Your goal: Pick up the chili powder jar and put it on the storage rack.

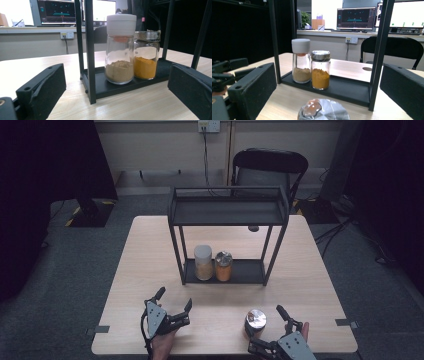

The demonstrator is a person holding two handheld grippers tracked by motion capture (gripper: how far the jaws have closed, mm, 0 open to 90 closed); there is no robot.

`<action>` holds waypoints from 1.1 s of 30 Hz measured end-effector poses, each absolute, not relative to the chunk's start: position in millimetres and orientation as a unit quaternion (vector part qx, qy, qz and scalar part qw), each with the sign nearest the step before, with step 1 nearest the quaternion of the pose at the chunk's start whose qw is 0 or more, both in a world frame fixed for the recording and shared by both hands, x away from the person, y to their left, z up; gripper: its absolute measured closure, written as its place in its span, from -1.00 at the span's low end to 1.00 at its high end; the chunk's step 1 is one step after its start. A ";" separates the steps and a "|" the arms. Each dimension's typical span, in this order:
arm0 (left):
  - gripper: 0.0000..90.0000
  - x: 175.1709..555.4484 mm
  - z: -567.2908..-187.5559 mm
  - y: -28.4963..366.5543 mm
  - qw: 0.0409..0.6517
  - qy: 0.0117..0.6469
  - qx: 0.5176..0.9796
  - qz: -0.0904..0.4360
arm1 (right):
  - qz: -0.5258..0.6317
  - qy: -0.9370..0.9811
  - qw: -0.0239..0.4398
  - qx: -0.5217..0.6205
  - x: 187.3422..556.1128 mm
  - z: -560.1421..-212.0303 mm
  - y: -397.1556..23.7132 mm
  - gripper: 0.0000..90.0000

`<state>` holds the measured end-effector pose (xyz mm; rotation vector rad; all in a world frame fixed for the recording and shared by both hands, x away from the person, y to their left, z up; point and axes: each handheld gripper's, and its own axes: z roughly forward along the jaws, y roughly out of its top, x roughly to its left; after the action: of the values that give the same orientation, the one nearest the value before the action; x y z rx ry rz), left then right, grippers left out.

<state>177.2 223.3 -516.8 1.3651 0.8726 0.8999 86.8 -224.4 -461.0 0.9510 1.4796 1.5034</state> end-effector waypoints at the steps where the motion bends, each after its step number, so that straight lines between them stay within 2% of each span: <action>1: -0.98 177.2 -516.8 223.4 0.601 0.377 0.589 0.388 | 0.595 0.588 0.398 0.377 87.7 -462.3 -224.7 -1.00; 12: -0.98 177.2 -516.8 223.4 0.600 0.376 0.589 0.388 | 0.586 0.591 0.402 0.382 90.1 -474.8 -220.3 -0.95; 21: -0.98 177.3 -516.9 223.7 0.601 0.376 0.589 0.388 | 0.592 0.587 0.403 0.378 92.6 -482.5 -217.1 -1.00; 26: -0.98 177.3 -516.9 223.7 0.601 0.376 0.589 0.388 | 0.614 0.574 0.382 0.385 93.7 -485.7 -221.5 -0.99; 33: -0.98 177.3 -516.9 223.6 0.601 0.376 0.589 0.388 | 0.594 0.589 0.389 0.385 93.4 -485.0 -216.8 -0.89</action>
<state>177.3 223.6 -516.9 1.3652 0.8715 0.8987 93.4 -216.8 -485.0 0.9794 1.4977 1.5113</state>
